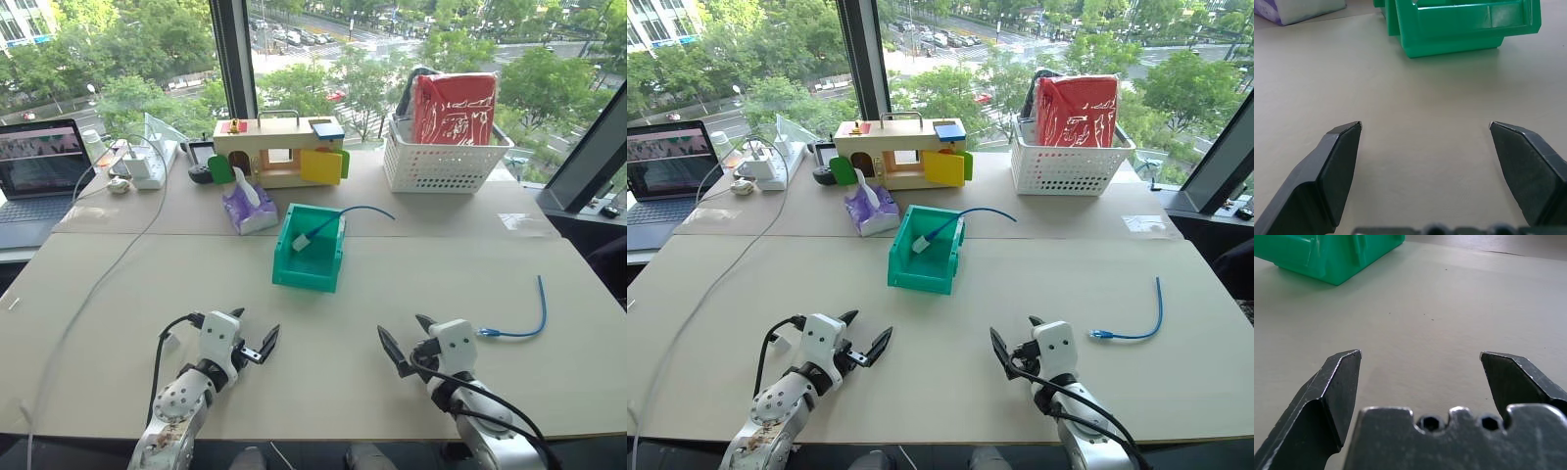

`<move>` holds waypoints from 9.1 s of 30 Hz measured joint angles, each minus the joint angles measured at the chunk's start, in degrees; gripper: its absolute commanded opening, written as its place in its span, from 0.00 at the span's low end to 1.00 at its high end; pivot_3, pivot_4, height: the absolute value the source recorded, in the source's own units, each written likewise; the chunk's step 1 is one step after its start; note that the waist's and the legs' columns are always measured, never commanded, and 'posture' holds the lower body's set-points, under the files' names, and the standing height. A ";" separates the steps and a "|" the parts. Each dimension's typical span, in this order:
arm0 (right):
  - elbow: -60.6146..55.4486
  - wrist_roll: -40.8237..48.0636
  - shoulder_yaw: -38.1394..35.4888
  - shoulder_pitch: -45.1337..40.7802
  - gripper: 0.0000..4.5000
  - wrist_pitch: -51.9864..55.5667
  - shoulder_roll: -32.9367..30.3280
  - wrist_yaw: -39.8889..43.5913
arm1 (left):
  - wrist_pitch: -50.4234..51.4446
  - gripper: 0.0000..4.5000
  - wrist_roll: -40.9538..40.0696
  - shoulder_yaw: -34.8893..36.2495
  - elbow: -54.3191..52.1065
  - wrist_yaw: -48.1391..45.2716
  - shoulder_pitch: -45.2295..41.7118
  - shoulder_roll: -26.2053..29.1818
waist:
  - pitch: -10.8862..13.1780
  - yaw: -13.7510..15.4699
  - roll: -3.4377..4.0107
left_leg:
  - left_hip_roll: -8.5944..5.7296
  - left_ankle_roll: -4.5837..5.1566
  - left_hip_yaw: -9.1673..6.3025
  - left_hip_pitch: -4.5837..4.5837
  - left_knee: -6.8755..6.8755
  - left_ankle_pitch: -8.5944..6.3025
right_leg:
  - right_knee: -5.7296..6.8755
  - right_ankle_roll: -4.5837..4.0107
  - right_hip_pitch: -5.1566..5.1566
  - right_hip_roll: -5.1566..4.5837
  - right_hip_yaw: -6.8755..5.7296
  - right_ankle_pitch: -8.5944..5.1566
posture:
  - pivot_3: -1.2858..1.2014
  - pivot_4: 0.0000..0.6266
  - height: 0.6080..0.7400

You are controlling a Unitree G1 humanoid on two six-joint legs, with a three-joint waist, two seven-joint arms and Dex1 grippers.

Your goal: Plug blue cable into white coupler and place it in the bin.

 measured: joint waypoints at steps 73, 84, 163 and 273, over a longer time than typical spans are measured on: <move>53.18 3.08 -7.75 -28.20 0.02 -8.64 -44.80 59.74 | 28.60 1.00 -20.32 -7.64 0.16 -37.65 -36.89 23.71 | 0.97 -0.86 0.23 | -0.45 0.37 -0.20 -0.20 0.68 -0.17 | -0.22 0.32 0.57 -0.39 -0.07 0.37 | 0.52 0.24 0.95; 14.16 6.59 6.92 -30.47 0.02 9.46 -37.50 57.18 | 26.30 1.00 -19.89 -8.49 -0.45 -38.48 -35.17 23.46 | 1.16 -1.22 0.27 | -0.45 0.35 -0.36 -0.42 0.70 -0.17 | -0.18 0.69 0.41 -0.38 -0.21 0.15 | 0.52 0.24 0.95; -7.64 29.87 -8.19 -34.36 1.00 38.97 -32.26 28.52 | -0.81 0.63 2.28 -20.27 24.12 -49.04 -37.65 13.45 | 1.35 -0.12 0.15 | -0.56 0.40 -0.70 -0.92 0.87 -0.12 | 0.08 0.26 0.06 -0.48 -0.54 0.42 | 0.52 0.24 0.95; -10.14 83.01 -2.06 -4.90 0.61 21.83 -7.31 -40.90 | 5.96 0.01 -2.08 -19.73 20.32 -34.33 -32.28 -0.46 | 1.28 -0.13 0.24 | -0.61 0.54 -1.60 -0.98 0.81 0.03 | -0.06 0.16 0.46 -0.51 -1.40 0.30 | 0.52 0.24 0.95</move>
